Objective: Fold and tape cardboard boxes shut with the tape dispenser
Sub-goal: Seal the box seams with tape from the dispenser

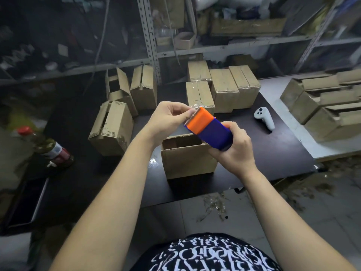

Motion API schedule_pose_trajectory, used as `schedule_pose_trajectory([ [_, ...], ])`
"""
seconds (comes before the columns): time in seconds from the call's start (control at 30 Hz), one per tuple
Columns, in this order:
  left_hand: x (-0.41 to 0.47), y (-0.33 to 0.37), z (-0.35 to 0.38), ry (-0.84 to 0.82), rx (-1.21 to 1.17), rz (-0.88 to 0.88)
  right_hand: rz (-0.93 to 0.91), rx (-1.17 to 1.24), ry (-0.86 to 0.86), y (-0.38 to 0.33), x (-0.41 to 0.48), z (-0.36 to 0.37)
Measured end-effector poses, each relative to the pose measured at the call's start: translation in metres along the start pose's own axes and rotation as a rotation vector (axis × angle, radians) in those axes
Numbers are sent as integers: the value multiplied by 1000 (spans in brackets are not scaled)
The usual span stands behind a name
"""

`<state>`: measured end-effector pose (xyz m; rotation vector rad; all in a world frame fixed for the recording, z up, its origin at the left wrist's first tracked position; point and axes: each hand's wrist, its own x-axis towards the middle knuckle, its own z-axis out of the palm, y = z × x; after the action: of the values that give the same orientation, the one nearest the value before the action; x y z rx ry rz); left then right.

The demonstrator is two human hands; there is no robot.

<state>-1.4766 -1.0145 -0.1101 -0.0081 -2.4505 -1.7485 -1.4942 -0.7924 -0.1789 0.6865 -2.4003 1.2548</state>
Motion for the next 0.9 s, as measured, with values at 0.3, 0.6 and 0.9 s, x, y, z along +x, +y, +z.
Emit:
schedule_pose_trajectory([
  [0.3,-8,-2,6,257,118,21,-87,-18,-53,-2,6,4],
  [0.6,-3,-3,-42,534,38,48,-65,-67,13,10,4,-3],
  [0.9,-28,-34,-39,521,-65,-128,-29,-75,34,15,15,5],
])
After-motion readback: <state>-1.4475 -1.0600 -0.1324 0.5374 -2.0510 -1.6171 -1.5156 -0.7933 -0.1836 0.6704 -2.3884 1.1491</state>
